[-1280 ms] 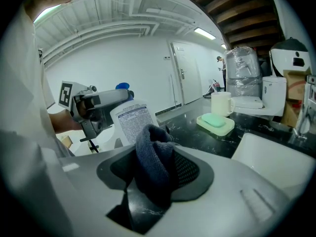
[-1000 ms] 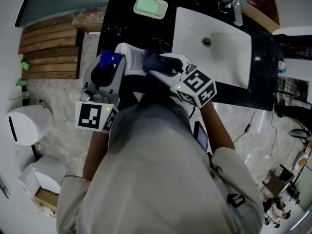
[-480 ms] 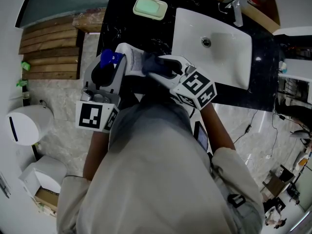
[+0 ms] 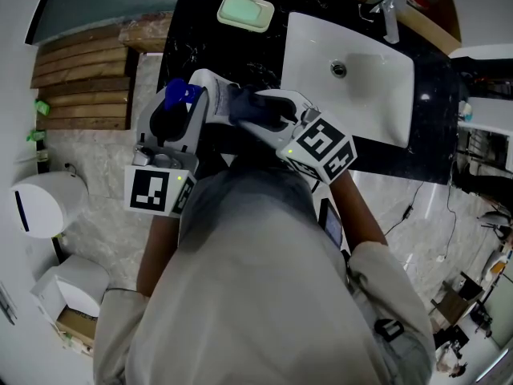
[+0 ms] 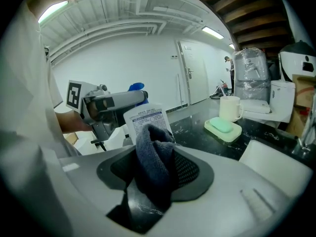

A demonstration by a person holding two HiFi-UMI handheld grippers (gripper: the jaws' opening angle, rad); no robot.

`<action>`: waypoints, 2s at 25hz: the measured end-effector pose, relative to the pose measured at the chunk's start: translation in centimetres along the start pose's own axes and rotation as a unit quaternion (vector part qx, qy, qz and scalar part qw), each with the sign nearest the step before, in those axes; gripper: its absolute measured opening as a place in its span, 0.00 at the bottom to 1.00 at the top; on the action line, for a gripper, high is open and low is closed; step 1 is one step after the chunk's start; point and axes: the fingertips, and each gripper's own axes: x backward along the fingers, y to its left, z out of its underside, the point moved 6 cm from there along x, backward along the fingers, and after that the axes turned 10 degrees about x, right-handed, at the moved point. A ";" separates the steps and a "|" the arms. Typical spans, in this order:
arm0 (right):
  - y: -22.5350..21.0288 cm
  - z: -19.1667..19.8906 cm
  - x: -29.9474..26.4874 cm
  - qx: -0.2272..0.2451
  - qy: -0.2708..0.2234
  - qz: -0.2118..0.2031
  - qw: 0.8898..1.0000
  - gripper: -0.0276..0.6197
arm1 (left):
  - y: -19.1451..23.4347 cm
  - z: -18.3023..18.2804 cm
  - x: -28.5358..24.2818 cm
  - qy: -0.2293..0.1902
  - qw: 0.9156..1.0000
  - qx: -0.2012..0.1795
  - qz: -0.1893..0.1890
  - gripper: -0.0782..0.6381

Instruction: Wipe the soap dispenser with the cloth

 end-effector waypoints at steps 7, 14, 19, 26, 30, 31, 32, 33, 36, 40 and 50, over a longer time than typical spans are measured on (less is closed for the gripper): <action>0.2 -0.9 0.4 0.009 -0.011 -0.005 1.000 0.32 | -0.3 0.2 -0.2 0.007 1.000 -0.008 -0.001 0.31; 0.2 -2.7 0.6 0.024 -0.025 -0.009 0.999 0.32 | -0.6 -0.1 -0.5 0.012 1.000 -0.002 -0.003 0.31; 0.2 -3.3 0.9 0.033 -0.026 -0.008 0.999 0.32 | -0.9 0.1 -0.7 0.020 1.000 -0.017 -0.004 0.31; 0.3 -3.9 1.4 0.039 -0.033 -0.007 0.999 0.32 | -1.7 -0.2 -0.8 0.015 0.999 -0.036 0.005 0.31; 0.1 -4.4 1.7 0.043 -0.048 0.001 0.998 0.32 | -1.9 -0.1 -0.9 0.017 0.999 -0.040 0.005 0.31; 0.1 -4.6 1.8 0.041 -0.051 0.001 0.998 0.32 | -2.0 0.0 -0.9 0.019 0.999 -0.041 0.007 0.31; 0.1 -4.8 1.9 0.039 -0.053 0.000 0.998 0.32 | -2.0 0.2 -0.9 0.022 0.999 -0.042 0.009 0.31; 0.1 -5.0 2.0 0.038 -0.055 0.000 0.998 0.32 | -2.1 0.5 -0.8 0.027 0.999 -0.043 0.011 0.31; -0.1 -5.4 2.3 0.040 -0.061 0.002 0.997 0.32 | -2.3 0.8 -0.8 0.035 0.998 -0.044 0.013 0.31; -0.6 -5.7 2.5 0.042 -0.068 0.007 0.997 0.32 | -2.4 0.9 -1.1 0.037 0.998 -0.039 0.015 0.31; -1.4 -5.9 3.0 0.044 -0.079 0.012 0.996 0.32 | -2.8 0.5 -1.9 0.037 0.998 -0.043 0.018 0.31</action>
